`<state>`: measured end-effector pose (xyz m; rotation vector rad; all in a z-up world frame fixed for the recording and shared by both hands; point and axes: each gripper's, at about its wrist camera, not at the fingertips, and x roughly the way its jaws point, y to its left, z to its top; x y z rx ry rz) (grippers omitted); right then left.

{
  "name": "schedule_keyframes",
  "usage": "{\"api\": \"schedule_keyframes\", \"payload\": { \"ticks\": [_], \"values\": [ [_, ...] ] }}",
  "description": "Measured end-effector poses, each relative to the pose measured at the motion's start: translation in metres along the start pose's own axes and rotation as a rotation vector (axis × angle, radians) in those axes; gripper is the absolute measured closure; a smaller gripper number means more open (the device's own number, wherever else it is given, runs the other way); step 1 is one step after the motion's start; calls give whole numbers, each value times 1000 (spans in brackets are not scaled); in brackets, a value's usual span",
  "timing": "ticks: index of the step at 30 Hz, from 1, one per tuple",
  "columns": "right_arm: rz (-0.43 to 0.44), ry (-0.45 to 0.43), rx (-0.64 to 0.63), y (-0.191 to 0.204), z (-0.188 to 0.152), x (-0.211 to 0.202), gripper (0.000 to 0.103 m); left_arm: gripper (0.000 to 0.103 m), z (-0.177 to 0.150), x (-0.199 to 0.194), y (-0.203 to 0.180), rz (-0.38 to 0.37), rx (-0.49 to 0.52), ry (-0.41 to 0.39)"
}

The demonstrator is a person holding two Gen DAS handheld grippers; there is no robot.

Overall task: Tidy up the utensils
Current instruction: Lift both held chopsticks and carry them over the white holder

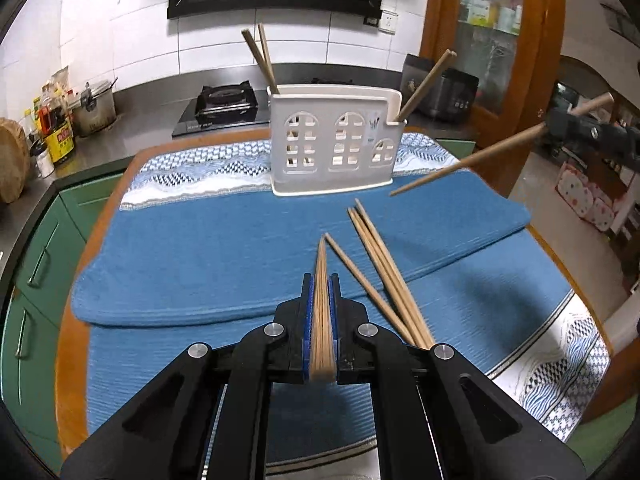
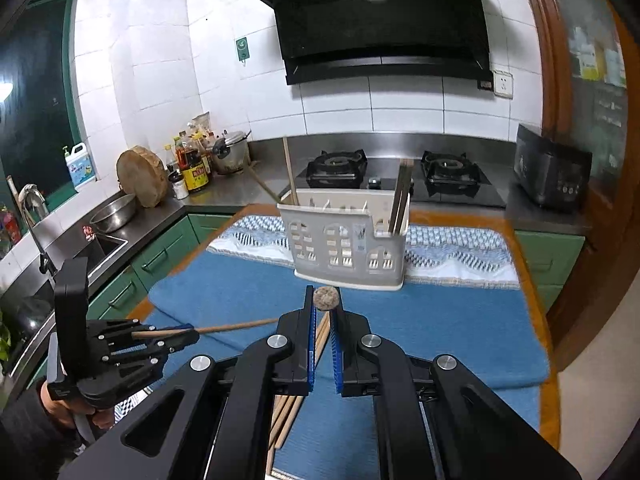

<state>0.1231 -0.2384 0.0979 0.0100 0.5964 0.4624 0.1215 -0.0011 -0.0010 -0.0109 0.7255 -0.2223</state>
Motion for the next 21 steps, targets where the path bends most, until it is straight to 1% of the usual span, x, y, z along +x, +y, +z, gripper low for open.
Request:
{"api": "schedule_keyframes", "payload": {
  "ticks": [4,10,13,16,21],
  "values": [
    [-19,-16,-33,-6,32,-6,96,98,20,-5,2,-9,13,-18],
    [-49,-15,-68,-16,83,-10,96,98,62,-18,1,-35,44,-68],
    [-64,-6,-75,-20,99,-7,96,98,84,-24,1,-47,55,-101],
    [-84,14,-87,-23,113,1,96,98,107,-35,1,-47,66,-145],
    [-102,94,-106,-27,126,31,96,98,150,-48,0,-38,70,-228]
  ]
}}
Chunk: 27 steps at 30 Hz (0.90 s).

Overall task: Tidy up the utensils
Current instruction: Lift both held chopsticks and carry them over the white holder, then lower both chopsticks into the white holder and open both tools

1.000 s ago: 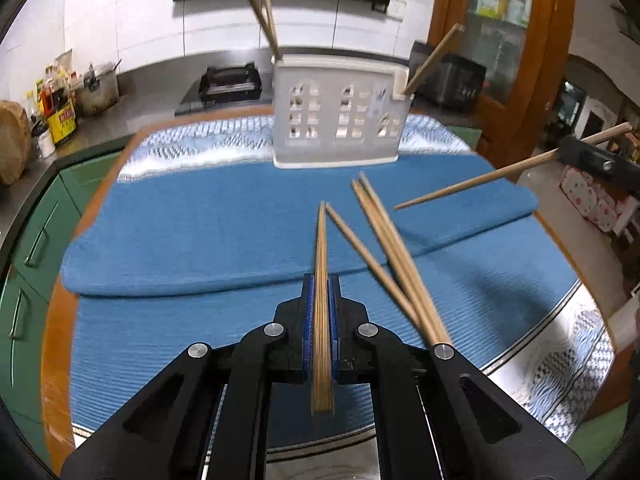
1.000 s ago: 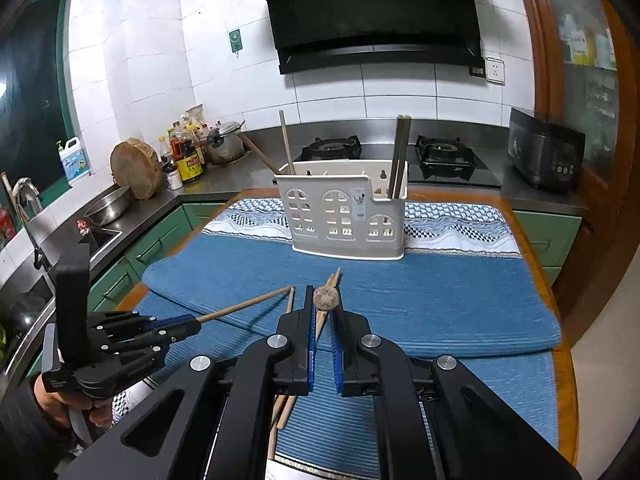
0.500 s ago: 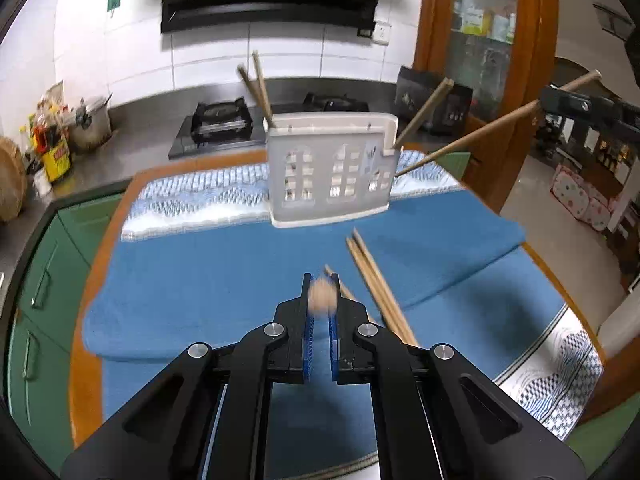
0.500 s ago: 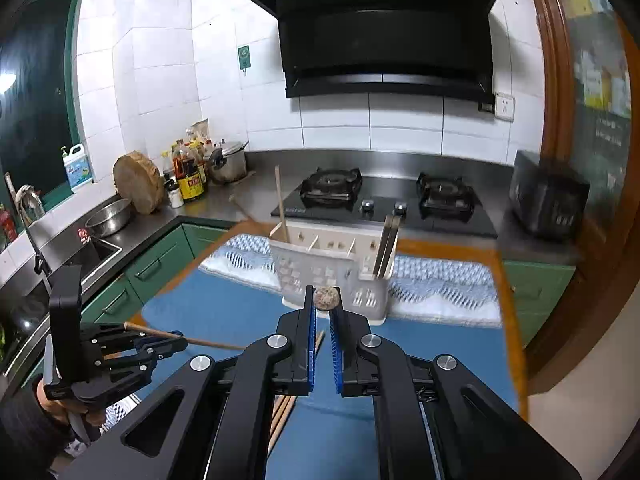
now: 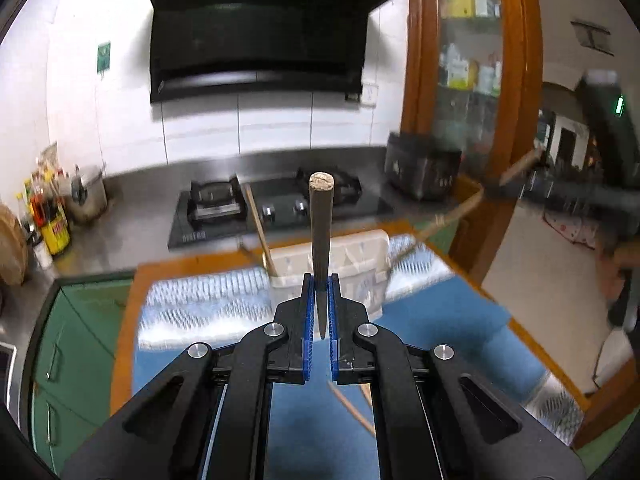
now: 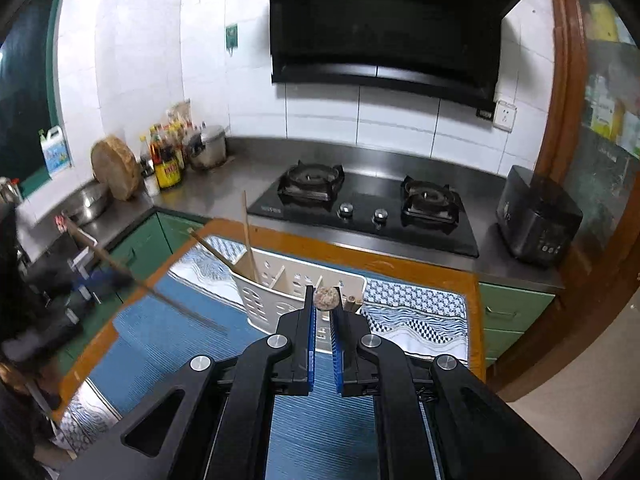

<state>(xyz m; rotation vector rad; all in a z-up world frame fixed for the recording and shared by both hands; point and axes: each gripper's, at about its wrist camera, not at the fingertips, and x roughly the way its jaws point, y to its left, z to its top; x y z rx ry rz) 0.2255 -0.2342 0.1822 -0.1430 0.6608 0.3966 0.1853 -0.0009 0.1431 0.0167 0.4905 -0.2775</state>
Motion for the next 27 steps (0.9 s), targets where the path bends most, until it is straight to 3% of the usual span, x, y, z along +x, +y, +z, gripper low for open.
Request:
{"api": "schedule_keyframes", "payload": {
  "ticks": [5,11,17,27],
  "values": [
    [-16,62,-24,-2,4,31,96,98,38,12,3,25,-3,-46],
    [-9,98,-27,-3,4,55,96,98,56,44,13,54,-27,-39],
    [-16,134,-36,-3,1,73,96,98,51,95,26,48,-73,64],
    [-13,145,-23,-7,2,89,96,98,32,134,37,28,-112,168]
  ]
}}
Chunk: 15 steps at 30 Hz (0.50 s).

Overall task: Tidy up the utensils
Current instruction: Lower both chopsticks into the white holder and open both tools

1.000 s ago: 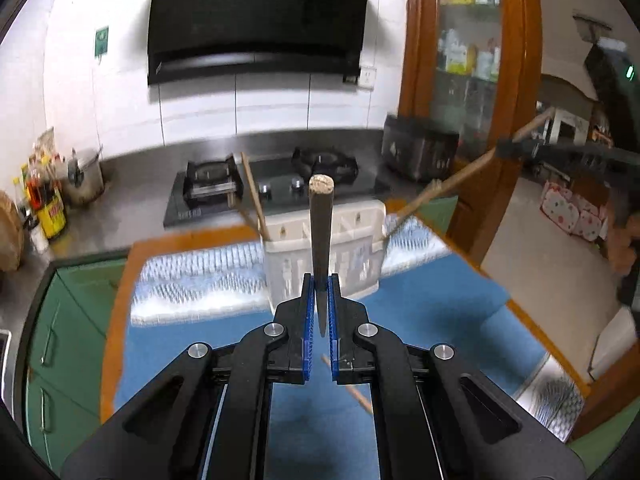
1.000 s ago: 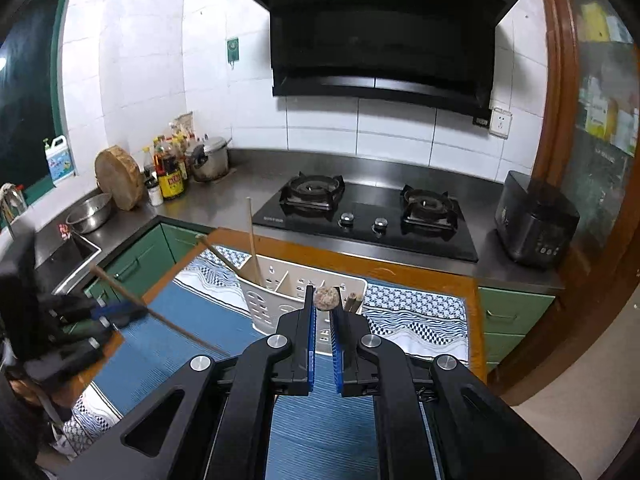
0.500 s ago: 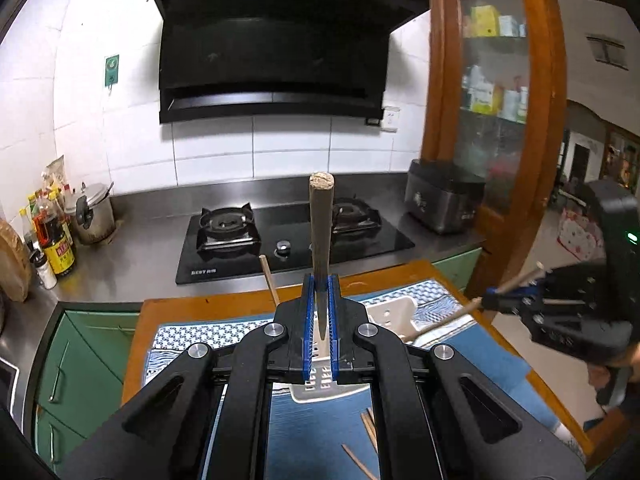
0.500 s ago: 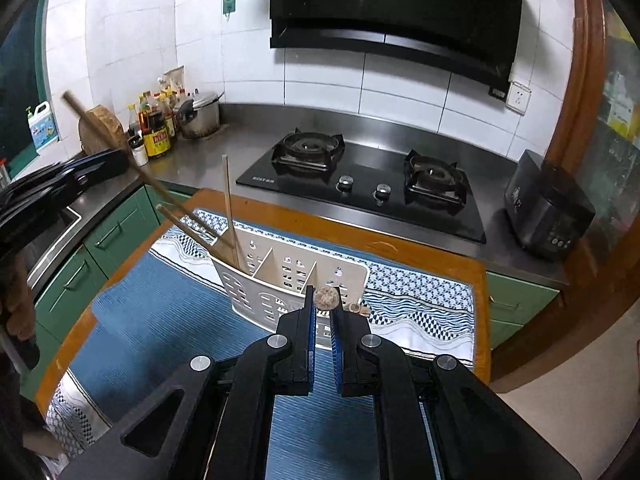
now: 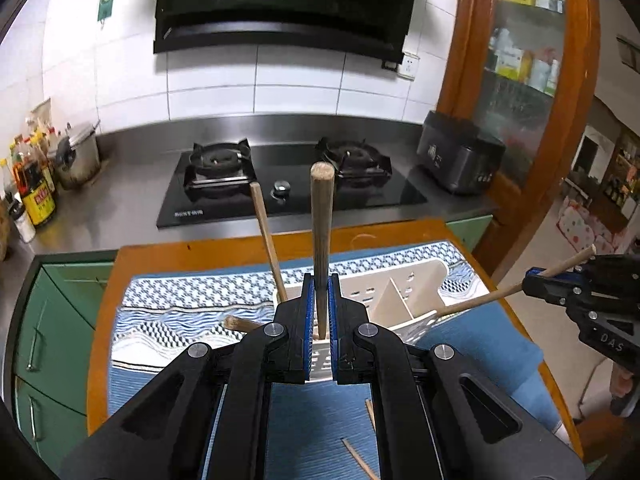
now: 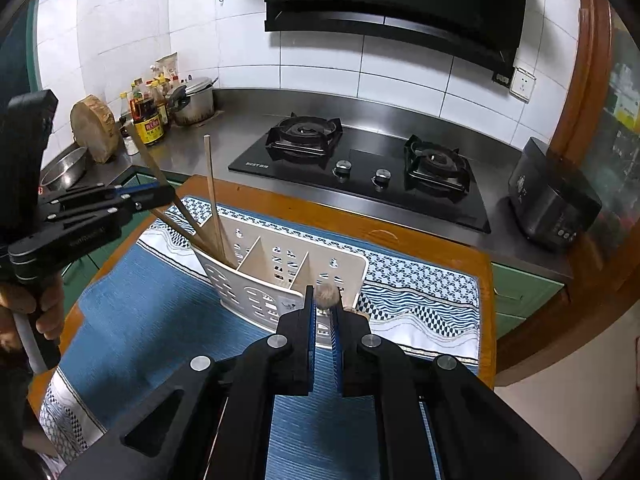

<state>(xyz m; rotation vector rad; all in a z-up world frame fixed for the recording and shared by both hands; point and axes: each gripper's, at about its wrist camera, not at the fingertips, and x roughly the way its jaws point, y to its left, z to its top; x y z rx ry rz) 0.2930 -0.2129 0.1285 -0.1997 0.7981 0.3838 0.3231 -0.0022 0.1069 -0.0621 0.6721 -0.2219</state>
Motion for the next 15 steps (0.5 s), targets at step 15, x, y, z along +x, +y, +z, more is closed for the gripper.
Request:
{"api": "schedule_keyframes", "payload": {
  "ticks": [15],
  "values": [
    [-9,-103,10,3,-7,-42,87,90,1,-39,-12,20,38,-85]
  ]
}}
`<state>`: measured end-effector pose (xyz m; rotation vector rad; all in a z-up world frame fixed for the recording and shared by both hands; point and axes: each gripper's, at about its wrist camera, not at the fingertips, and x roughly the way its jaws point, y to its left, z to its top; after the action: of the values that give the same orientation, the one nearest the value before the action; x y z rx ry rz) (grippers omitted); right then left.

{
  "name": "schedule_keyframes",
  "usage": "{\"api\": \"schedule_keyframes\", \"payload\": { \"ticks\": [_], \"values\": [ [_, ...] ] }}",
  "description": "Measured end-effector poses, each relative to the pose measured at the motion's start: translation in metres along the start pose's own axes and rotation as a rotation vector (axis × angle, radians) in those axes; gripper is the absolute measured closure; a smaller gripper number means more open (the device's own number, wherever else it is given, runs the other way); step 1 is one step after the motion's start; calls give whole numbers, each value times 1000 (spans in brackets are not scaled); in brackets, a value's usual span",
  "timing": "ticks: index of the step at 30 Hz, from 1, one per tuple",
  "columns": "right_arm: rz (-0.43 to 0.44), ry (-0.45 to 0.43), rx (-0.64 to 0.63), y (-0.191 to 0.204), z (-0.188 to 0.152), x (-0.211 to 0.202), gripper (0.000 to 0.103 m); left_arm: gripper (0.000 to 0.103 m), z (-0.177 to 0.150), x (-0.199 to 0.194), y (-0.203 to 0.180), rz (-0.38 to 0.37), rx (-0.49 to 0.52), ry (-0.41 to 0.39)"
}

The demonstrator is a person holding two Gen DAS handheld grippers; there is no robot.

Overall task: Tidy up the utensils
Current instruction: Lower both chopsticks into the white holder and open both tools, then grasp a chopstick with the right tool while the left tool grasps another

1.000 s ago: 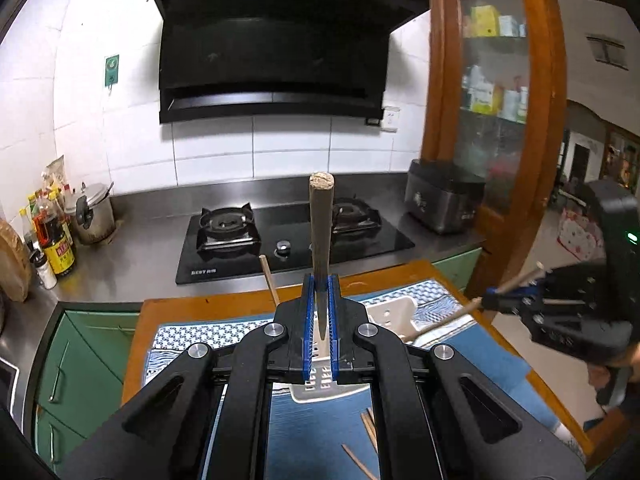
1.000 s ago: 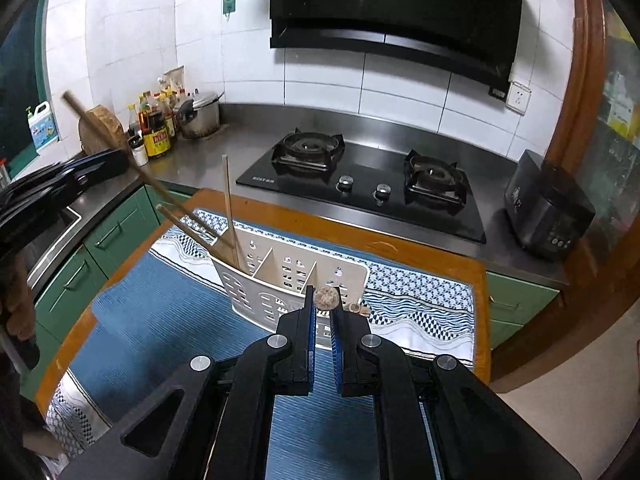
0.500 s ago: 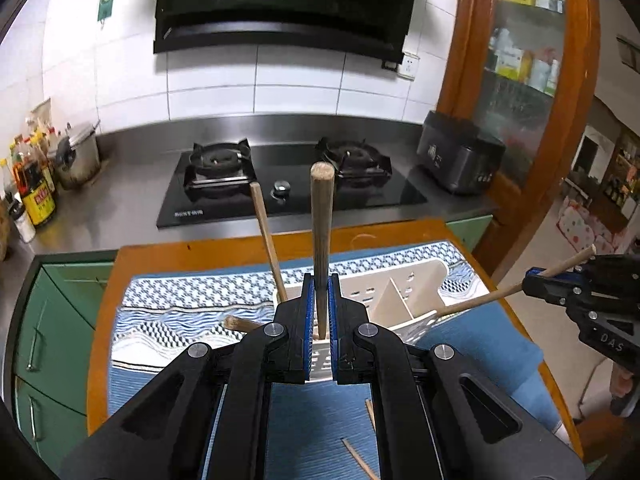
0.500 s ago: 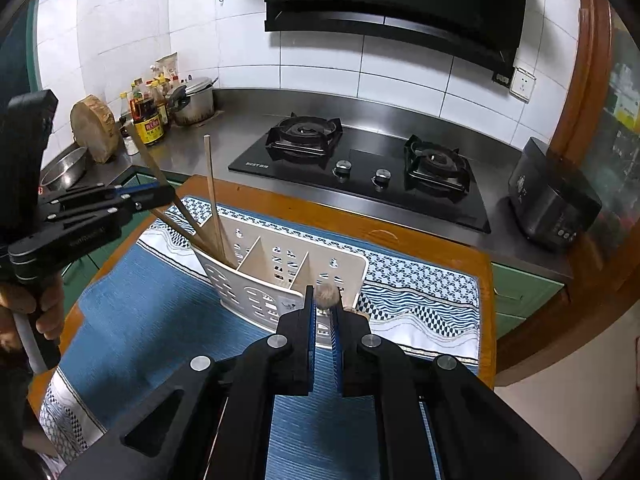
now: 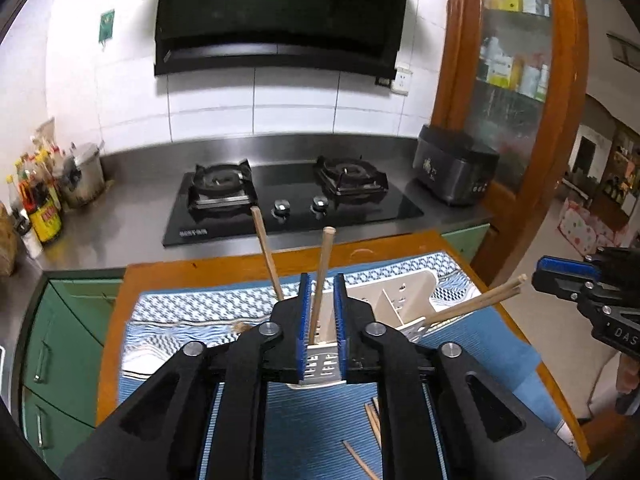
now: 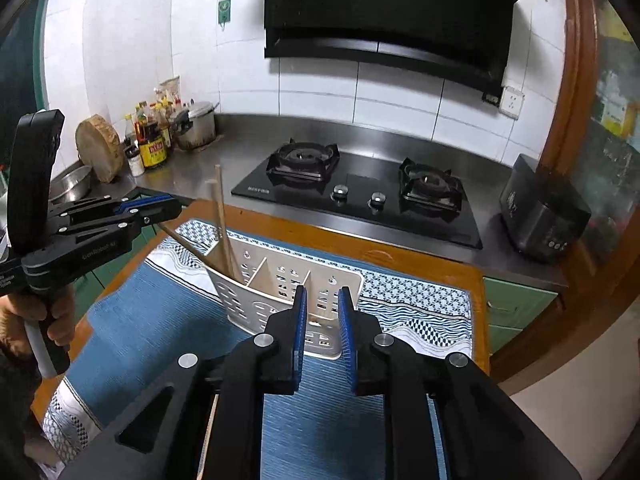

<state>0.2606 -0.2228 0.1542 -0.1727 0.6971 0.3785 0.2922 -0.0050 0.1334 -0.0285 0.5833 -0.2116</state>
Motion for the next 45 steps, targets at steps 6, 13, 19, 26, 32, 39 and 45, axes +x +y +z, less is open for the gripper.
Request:
{"api": "schedule_keyframes", "payload": {
  "ticks": [6,13,19,26,32,39,45],
  "values": [
    [48,-33,10,24,-43,-30,87,90,-21,-47,-3,-10,-5,-46],
    [93,51,26,60,-122,-18,87,90,-83,-83,5,-27,-67,-20],
    [154,134,109,80,-189,6,87,90,-137,-98,16,-22,-139,10],
    [206,191,242,82,-227,41,87,88,-186,-108,29,-14,-204,46],
    [207,207,287,81,-236,59,87,67,-214,-118,38,35,-233,39],
    [214,218,334,81,-239,73,89,61,-233,-119,51,53,-286,56],
    [201,220,355,80,-241,81,90,54,-243,-119,56,77,-309,64]
  ]
}}
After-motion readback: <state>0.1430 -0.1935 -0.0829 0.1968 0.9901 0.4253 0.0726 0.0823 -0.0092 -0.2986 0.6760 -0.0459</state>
